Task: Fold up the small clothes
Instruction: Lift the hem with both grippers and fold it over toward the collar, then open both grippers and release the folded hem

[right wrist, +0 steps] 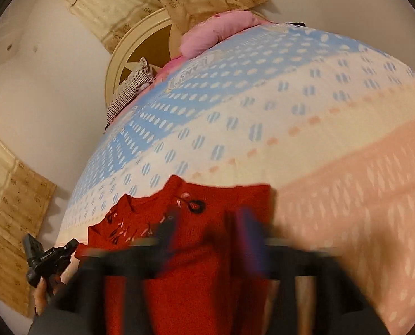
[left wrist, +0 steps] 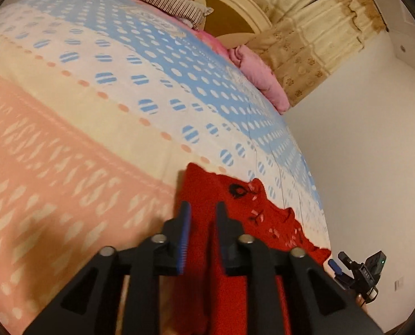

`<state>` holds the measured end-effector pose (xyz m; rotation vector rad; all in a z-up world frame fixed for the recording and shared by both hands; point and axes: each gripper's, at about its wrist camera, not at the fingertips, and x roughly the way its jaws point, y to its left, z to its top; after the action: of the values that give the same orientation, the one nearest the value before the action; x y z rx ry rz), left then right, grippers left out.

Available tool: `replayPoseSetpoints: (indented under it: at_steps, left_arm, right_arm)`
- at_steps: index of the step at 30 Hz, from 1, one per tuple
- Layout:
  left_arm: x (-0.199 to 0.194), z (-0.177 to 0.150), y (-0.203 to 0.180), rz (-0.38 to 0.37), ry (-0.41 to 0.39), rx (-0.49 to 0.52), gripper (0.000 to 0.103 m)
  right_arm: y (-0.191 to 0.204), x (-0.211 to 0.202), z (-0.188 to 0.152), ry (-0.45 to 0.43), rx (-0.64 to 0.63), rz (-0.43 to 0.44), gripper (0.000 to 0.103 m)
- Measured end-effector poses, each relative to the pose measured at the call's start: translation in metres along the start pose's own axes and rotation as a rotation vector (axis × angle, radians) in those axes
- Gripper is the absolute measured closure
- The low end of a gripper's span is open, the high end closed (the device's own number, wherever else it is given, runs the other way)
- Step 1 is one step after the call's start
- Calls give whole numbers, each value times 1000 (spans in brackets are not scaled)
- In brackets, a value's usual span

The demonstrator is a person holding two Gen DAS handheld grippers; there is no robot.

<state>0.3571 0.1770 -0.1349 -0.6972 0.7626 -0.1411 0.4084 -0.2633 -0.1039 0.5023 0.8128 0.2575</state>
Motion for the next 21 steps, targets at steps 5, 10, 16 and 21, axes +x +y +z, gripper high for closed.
replayPoseSetpoints:
  at_steps: [5, 10, 16, 21]
  left_arm:
    - [-13, -26, -14, 67, 31, 169, 44]
    - [-1, -40, -42, 171, 46, 384, 29]
    - [-1, -26, -51, 187, -9, 362, 27]
    - [-14, -26, -39, 187, -40, 318, 18]
  right_arm:
    - [33, -14, -24, 34, -190, -60, 32]
    - [86, 19, -43, 277, -289, 79, 32]
    - [116, 77, -36, 322, -360, -12, 32]
    - [98, 49, 3, 52, -222, 0, 32]
